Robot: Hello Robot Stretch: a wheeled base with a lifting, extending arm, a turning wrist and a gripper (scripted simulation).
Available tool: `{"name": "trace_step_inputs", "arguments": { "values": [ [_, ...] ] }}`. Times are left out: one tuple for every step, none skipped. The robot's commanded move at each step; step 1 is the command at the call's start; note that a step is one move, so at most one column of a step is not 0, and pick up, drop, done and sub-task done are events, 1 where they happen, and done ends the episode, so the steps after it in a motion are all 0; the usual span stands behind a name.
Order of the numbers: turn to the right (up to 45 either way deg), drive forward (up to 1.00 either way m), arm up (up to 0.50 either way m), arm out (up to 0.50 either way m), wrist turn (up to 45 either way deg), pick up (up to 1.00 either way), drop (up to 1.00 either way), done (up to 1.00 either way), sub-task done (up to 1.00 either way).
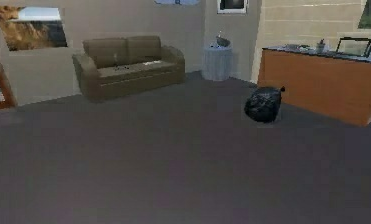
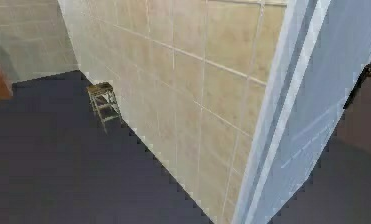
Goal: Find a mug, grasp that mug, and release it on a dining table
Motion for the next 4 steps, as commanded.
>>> {"name": "trace_step_inputs", "arguments": {
  "values": [
    [42.0, 0.00, 0.00, 0.00, 0.0, 0.00, 0.00, 0.00, 0.00],
    [0.0, 1.00, 0.00, 0.00, 0.0, 0.00, 0.00, 0.00, 0.00],
    [0.0, 1.00, 0.00, 0.00, 0.0, 0.00, 0.00, 0.00, 0.00],
    [0.0, 1.00, 0.00, 0.00, 0.0, 0.00, 0.00, 0.00, 0.00]
  ]
}}
